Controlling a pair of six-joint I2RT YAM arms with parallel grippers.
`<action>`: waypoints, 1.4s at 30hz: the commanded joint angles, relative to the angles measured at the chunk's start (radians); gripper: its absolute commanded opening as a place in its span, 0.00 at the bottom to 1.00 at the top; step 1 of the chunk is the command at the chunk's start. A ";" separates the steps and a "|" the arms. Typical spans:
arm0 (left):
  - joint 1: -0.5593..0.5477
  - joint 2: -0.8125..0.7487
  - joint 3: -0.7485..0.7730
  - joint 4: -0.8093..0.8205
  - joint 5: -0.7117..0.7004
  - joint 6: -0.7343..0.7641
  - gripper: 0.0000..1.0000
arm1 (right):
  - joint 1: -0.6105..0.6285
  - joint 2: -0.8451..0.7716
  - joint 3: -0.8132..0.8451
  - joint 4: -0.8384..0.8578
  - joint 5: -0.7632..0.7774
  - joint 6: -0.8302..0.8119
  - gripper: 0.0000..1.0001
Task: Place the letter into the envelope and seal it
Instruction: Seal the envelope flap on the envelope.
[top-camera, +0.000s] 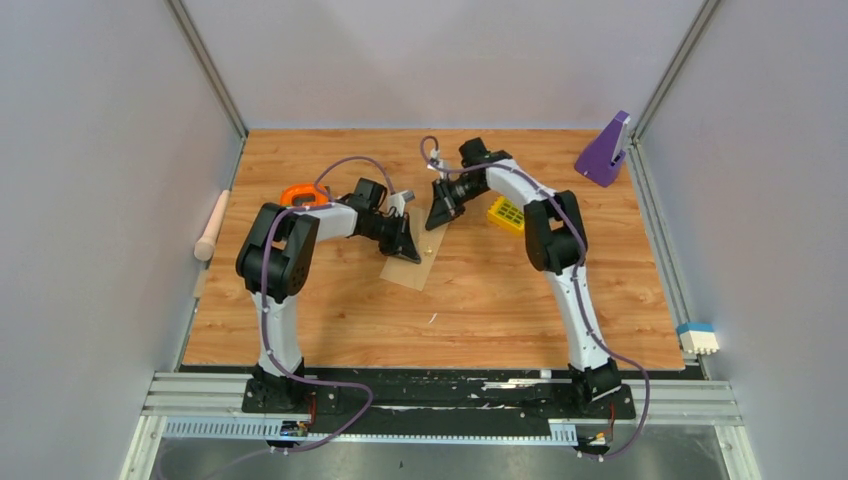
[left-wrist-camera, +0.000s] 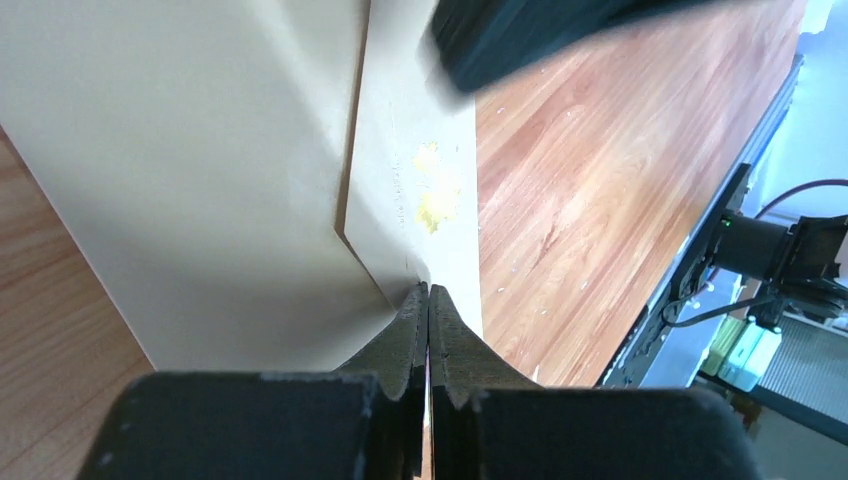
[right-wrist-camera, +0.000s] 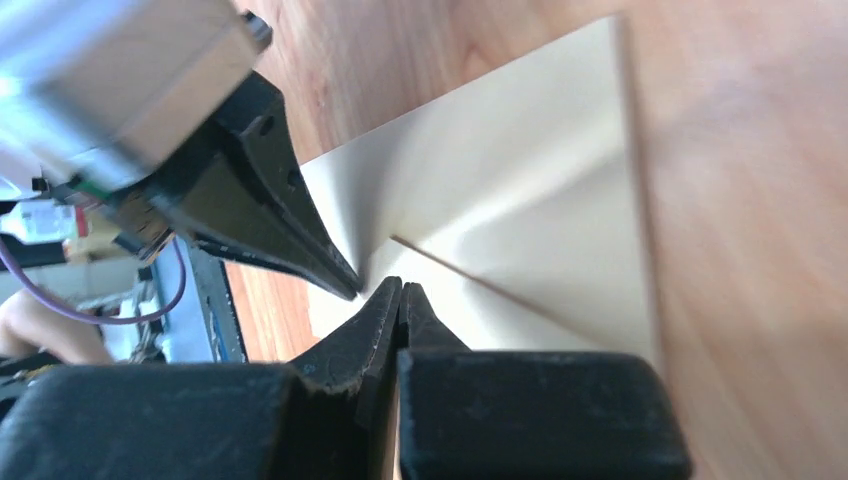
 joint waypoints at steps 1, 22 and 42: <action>-0.005 0.044 0.026 -0.030 -0.092 0.012 0.00 | -0.120 -0.166 0.068 -0.009 0.026 -0.025 0.00; -0.061 -0.057 0.082 0.178 -0.105 -0.282 0.33 | -0.301 -0.781 -0.453 -0.056 0.168 -0.159 0.15; 0.025 -0.240 0.227 0.017 -0.039 -0.059 1.00 | -0.294 -1.224 -0.962 -0.384 0.431 -0.643 0.51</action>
